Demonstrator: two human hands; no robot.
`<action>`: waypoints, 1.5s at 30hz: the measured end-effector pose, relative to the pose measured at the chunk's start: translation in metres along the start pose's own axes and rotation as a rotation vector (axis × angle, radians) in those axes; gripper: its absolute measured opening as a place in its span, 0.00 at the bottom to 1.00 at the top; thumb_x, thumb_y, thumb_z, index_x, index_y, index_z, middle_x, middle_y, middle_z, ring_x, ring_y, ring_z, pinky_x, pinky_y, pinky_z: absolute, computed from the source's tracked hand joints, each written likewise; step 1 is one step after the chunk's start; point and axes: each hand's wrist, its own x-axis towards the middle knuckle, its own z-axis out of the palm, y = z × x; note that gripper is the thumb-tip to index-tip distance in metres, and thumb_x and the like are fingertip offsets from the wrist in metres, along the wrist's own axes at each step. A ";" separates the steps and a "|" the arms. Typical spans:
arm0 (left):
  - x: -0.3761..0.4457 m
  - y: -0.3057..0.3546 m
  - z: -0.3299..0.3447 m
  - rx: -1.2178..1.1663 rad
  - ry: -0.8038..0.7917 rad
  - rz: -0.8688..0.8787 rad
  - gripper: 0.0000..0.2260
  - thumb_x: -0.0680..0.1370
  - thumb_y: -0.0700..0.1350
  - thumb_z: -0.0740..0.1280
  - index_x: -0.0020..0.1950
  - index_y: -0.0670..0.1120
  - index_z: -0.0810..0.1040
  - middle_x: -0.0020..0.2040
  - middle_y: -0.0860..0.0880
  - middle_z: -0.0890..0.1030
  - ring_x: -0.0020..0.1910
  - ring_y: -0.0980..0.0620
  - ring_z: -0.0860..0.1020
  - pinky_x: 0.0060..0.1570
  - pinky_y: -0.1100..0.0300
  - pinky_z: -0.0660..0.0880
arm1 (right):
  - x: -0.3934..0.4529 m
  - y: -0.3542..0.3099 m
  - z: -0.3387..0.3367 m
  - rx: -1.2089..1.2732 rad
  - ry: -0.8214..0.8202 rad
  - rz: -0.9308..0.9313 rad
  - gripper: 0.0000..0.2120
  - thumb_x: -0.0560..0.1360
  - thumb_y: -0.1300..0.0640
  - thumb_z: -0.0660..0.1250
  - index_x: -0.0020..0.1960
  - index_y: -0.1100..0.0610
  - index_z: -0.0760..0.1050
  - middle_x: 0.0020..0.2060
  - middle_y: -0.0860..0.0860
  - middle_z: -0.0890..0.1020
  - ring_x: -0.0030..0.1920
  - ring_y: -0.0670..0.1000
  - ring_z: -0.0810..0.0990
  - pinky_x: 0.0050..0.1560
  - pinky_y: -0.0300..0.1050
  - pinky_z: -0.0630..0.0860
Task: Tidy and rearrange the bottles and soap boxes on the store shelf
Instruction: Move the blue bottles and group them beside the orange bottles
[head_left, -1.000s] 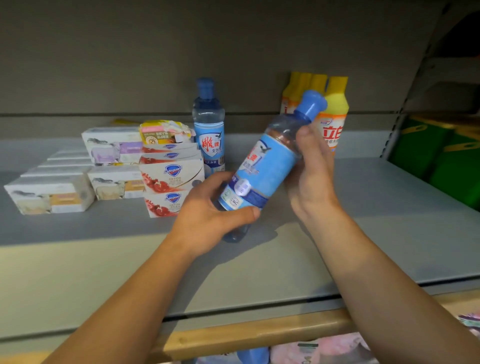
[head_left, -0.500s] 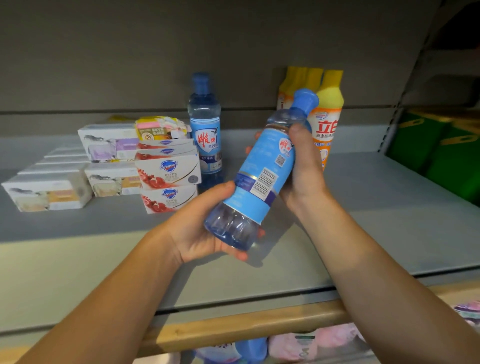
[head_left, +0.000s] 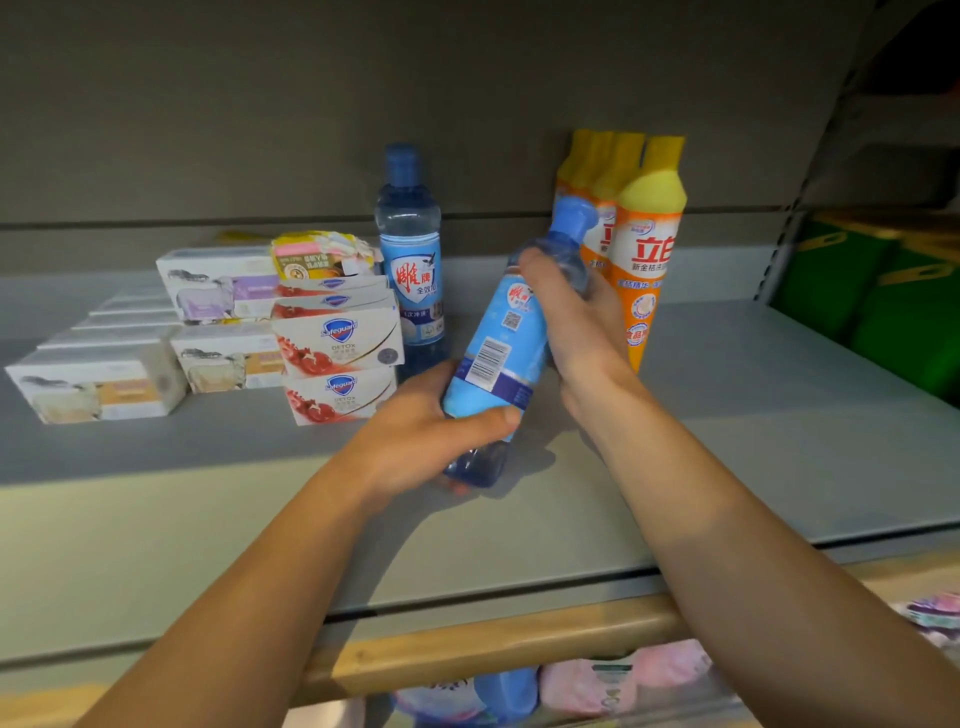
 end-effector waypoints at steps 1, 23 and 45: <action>-0.001 0.001 0.001 -0.047 -0.004 -0.029 0.26 0.60 0.60 0.73 0.56 0.53 0.78 0.46 0.51 0.84 0.42 0.51 0.83 0.34 0.53 0.79 | 0.002 0.000 0.002 -0.012 -0.019 0.014 0.20 0.58 0.40 0.72 0.46 0.49 0.79 0.38 0.46 0.86 0.40 0.47 0.86 0.41 0.45 0.82; 0.000 0.006 0.009 -0.506 0.005 -0.098 0.21 0.64 0.50 0.74 0.55 0.49 0.79 0.49 0.44 0.83 0.44 0.47 0.83 0.43 0.45 0.80 | -0.003 -0.037 0.015 -0.483 0.056 -0.130 0.24 0.63 0.35 0.70 0.52 0.50 0.75 0.45 0.44 0.83 0.44 0.46 0.83 0.48 0.49 0.82; 0.010 0.026 0.052 0.060 0.027 0.194 0.08 0.77 0.44 0.68 0.56 0.51 0.79 0.50 0.50 0.84 0.53 0.49 0.81 0.54 0.55 0.77 | -0.084 -0.087 -0.108 -0.564 0.229 -0.442 0.35 0.59 0.44 0.77 0.62 0.44 0.65 0.48 0.36 0.81 0.45 0.39 0.83 0.47 0.44 0.82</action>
